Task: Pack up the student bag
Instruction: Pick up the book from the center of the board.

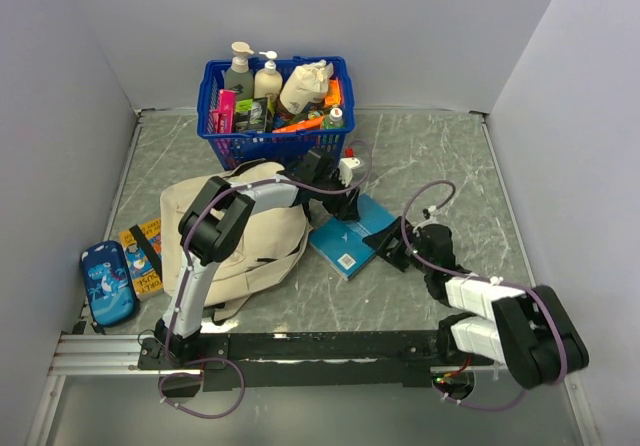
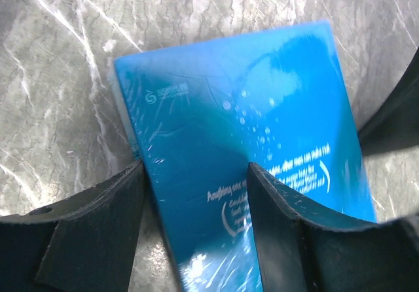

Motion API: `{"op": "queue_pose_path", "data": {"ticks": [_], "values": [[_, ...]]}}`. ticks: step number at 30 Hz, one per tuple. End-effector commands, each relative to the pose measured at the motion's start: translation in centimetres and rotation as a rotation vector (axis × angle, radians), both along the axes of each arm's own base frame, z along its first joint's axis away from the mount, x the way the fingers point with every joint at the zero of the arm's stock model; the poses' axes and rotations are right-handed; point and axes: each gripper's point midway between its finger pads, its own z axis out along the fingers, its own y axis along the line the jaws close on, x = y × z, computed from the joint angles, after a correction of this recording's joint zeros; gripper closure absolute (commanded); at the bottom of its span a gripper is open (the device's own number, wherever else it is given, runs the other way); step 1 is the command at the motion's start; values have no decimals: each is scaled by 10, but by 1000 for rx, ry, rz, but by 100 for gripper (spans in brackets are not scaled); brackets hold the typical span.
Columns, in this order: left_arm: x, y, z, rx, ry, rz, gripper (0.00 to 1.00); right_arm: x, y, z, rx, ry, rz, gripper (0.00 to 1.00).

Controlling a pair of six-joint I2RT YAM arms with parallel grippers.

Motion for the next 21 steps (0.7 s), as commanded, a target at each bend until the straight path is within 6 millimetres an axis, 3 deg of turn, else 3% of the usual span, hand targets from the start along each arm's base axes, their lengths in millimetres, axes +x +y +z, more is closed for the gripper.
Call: {"op": "queue_pose_path", "data": {"ticks": [1,2,5,7,15,21], "values": [[-78,18,-42,123,345,-75,36,46,-33,53,-76,-243,-227,16],[-76,19,-41,123,344,-65,36,41,-39,39,-115,-173,-245,15],[-70,21,-35,120,340,-44,36,40,-52,31,-162,-127,-305,13],[-66,24,-35,136,339,-27,36,36,-59,15,-203,-63,-332,13],[-71,41,-39,192,335,-16,37,33,-57,-7,-274,89,-321,15],[-56,54,-27,192,314,8,37,25,-66,-7,-337,117,-329,13]]}}
